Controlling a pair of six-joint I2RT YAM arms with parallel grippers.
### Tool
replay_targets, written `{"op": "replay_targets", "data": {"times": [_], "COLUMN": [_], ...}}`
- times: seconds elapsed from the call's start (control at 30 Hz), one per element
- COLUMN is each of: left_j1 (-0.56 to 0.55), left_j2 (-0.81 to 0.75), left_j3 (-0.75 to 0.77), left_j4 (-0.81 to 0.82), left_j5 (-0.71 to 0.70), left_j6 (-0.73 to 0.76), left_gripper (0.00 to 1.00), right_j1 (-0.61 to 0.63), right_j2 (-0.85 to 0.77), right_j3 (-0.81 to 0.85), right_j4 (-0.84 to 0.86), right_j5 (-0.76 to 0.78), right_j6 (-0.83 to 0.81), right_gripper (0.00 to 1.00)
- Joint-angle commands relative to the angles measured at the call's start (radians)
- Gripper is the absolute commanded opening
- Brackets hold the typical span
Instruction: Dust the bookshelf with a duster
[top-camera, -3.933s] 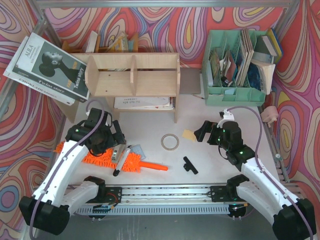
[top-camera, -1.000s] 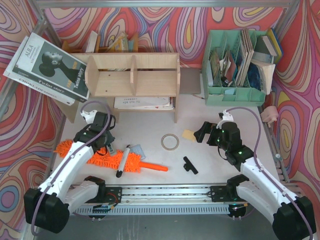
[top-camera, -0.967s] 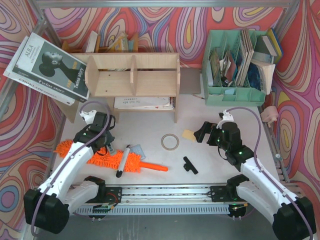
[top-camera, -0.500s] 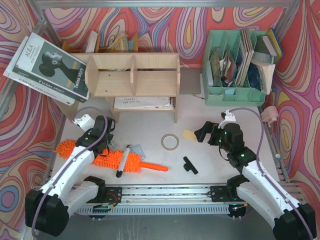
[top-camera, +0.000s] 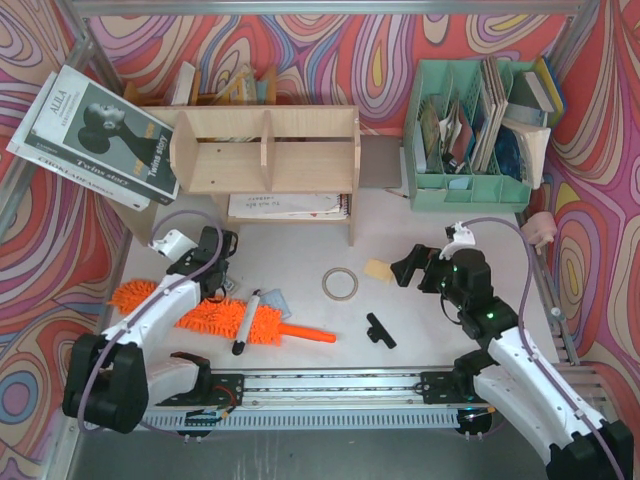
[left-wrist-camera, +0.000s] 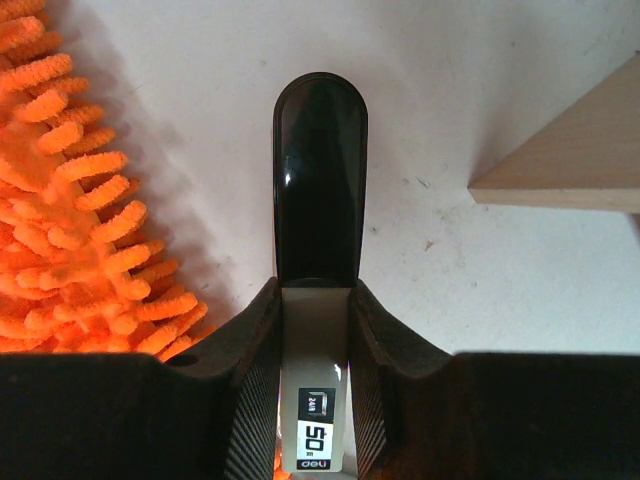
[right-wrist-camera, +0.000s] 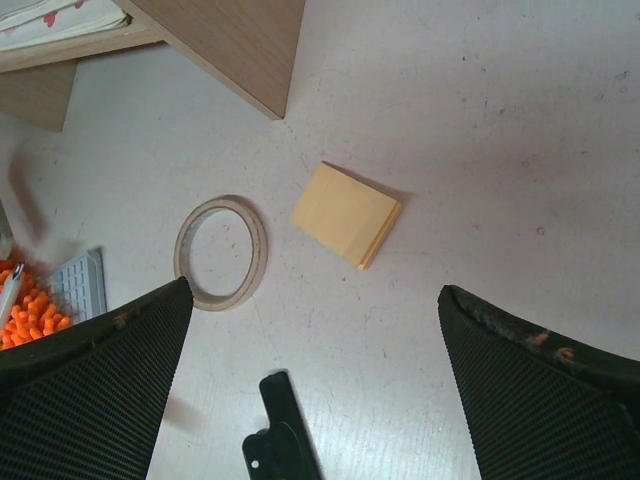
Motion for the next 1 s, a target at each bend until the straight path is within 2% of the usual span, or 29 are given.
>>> {"op": "replay_targets", "data": {"times": [0.0, 0.33, 0.53, 0.8, 0.97], "left_j1": [0.011, 0.019, 0.029, 0.041, 0.043], "left_j2": [0.038, 0.093, 0.094, 0.055, -0.094], "left_j3": [-0.005, 0.046, 0.062, 0.084, 0.087], "left_j4": [0.069, 0.029, 0.021, -0.029, -0.118], "left_j5": [-0.079, -0.109, -0.081, -0.058, 0.042], "left_j6": [-0.065, -0.059, -0.041, 0.013, 0.101], "left_gripper": [0.18, 0.24, 0.37, 0.55, 0.67], "right_j1": [0.003, 0.003, 0.003, 0.003, 0.003], "right_j2": [-0.034, -0.096, -0.126, -0.091, -0.118], "right_j3": [0.029, 0.034, 0.022, 0.031, 0.024], "right_j4": [-0.042, -0.093, -0.117, -0.092, -0.112], "right_j5": [0.020, -0.007, -0.008, -0.030, 0.022], "right_j6": [-0.009, -0.012, 0.004, -0.019, -0.011], "right_gripper": [0.99, 0.99, 0.99, 0.99, 0.99]}}
